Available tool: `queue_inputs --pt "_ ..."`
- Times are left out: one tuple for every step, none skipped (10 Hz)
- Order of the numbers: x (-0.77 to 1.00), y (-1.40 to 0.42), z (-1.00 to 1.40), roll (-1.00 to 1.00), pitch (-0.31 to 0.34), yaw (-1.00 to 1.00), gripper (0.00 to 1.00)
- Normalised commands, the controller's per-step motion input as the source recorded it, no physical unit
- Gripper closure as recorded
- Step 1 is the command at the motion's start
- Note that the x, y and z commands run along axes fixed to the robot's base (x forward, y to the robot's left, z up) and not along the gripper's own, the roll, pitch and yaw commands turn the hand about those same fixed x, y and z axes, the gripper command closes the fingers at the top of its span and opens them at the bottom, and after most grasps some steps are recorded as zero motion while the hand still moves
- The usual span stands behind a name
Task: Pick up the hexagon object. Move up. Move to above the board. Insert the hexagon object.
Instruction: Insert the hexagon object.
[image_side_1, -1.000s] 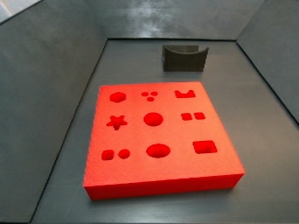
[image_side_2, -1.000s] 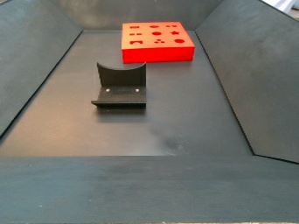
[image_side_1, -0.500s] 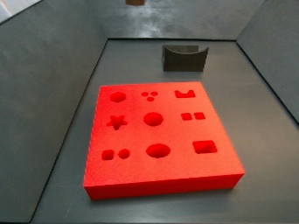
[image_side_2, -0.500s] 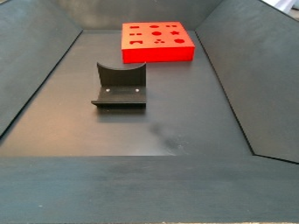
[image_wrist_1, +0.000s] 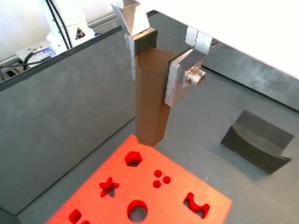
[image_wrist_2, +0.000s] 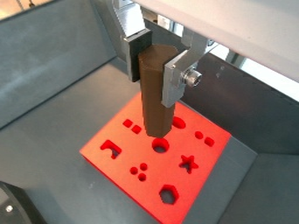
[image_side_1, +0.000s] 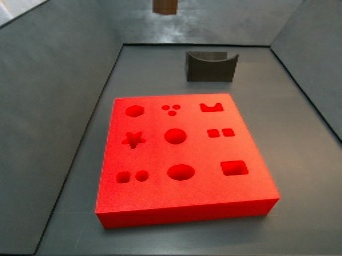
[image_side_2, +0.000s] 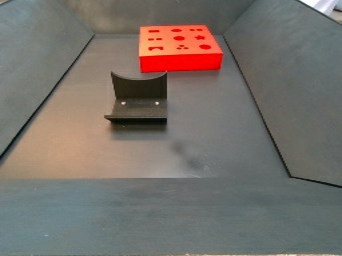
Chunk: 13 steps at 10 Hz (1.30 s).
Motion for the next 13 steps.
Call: queue_inputs --pt "-0.49 0.0 -0.17 0.0 0.001 -0.11 1.0" --pt "-0.53 0.05 -0.45 0.0 0.0 -0.09 1.0" --pt "-0.34 0.16 -0.68 -0.02 -0.057 0.0 1.0" --pt "-0.73 0.0 -0.99 0.0 -0.083 0.0 1.0" --pt "-0.48 0.03 -0.98 0.0 -0.15 0.0 1.0" --pt "-0.12 0.11 -0.89 -0.03 -0.19 0.07 1.0" --pt "-0.2 0.0 -0.92 0.0 -0.18 0.0 1.0" --pt "0.0 0.0 -0.75 -0.06 -0.25 0.03 1.0" --pt "0.04 0.05 -0.71 -0.07 -0.259 0.02 1.0" --pt "0.0 0.0 -0.77 -0.03 -0.244 0.01 1.0" --pt "0.0 0.1 -0.77 0.0 -0.237 0.08 1.0" --pt "0.0 0.13 -0.8 0.0 -0.221 0.11 1.0" --pt "-0.12 0.06 -0.85 0.05 -0.211 0.1 1.0"
